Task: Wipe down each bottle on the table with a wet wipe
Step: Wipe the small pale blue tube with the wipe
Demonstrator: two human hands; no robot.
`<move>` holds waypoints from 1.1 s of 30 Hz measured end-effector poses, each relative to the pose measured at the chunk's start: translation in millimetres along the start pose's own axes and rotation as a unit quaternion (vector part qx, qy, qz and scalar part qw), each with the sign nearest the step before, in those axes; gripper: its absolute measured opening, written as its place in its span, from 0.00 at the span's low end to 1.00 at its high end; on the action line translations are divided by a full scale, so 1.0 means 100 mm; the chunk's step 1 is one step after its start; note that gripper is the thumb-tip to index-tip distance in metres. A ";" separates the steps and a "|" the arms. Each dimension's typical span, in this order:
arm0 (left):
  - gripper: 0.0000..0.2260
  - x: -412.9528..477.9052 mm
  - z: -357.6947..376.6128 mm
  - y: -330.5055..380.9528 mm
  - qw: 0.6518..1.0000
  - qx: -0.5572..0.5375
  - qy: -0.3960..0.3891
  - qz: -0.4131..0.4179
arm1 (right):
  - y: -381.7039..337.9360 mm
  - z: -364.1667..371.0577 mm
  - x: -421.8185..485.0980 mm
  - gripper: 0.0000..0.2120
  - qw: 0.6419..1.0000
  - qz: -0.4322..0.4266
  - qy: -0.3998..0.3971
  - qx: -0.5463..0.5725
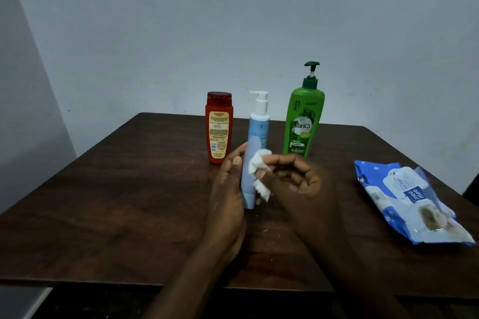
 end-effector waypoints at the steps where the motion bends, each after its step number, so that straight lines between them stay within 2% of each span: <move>1: 0.13 -0.02 0.04 -0.02 0.999 -0.017 -0.030 -0.017 | 0.00 0.02 -0.05 0.11 0.999 -0.017 -0.018 -0.038; 4: 0.15 -0.06 0.04 -0.06 0.989 -0.121 -0.033 -0.078 | -0.05 0.02 -0.13 0.14 0.993 -0.060 -0.032 -0.099; 6: 0.21 -0.07 0.05 -0.10 0.965 -0.226 -0.039 -0.124 | -0.04 -0.01 -0.08 0.14 0.998 -0.039 -0.017 -0.035; 9: 0.25 -0.08 0.12 -0.11 0.951 -0.265 -0.058 -0.148 | -0.03 -0.07 0.06 0.10 0.999 -0.038 0.004 -0.009; 11: 0.25 -0.04 0.13 -0.13 0.935 -0.305 -0.063 -0.169 | -0.08 -0.07 0.07 0.09 0.993 -0.084 -0.011 -0.083; 14: 0.23 -0.07 0.14 -0.07 0.917 -0.345 -0.072 -0.186 | -0.15 0.01 -0.06 0.11 0.950 -0.181 -0.077 -0.241; 17: 0.17 -0.09 0.17 -0.03 0.901 -0.378 -0.104 -0.188 | -0.20 0.03 -0.18 0.13 0.929 -0.237 -0.104 -0.263; 19: 0.18 -0.10 0.18 -0.04 0.891 -0.400 -0.094 -0.193 | -0.20 0.01 -0.23 0.12 0.925 -0.256 -0.107 -0.259; 23: 0.15 -0.14 0.16 -0.01 0.886 -0.422 -0.042 -0.188 | -0.06 -0.13 -0.20 0.11 0.956 -0.188 -0.058 -0.220; 25: 0.21 -0.13 0.16 -0.03 0.880 -0.430 -0.044 -0.195 | -0.05 -0.16 -0.21 0.11 0.958 -0.176 -0.021 -0.223; 28: 0.36 -0.14 0.24 -0.07 0.879 -0.426 -0.064 -0.206 | -0.19 -0.12 -0.24 0.10 0.942 -0.214 0.018 -0.258; 31: 0.31 -0.16 0.23 -0.19 0.878 -0.425 -0.022 -0.219 | -0.28 -0.05 -0.25 0.12 0.920 -0.254 0.036 -0.297; 33: 0.31 -0.17 0.25 -0.28 0.861 -0.454 -0.021 -0.231 | -0.30 -0.02 -0.28 0.11 0.911 -0.279 0.044 -0.300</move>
Point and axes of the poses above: each hand's wrist, its own x-axis towards the middle knuckle, its own z-axis out of the palm, y = z × x, the point moved 7 cm from there along x, towards the middle knuckle, and after that the axes turned 9 degrees about -z, right-handed, at the moved point
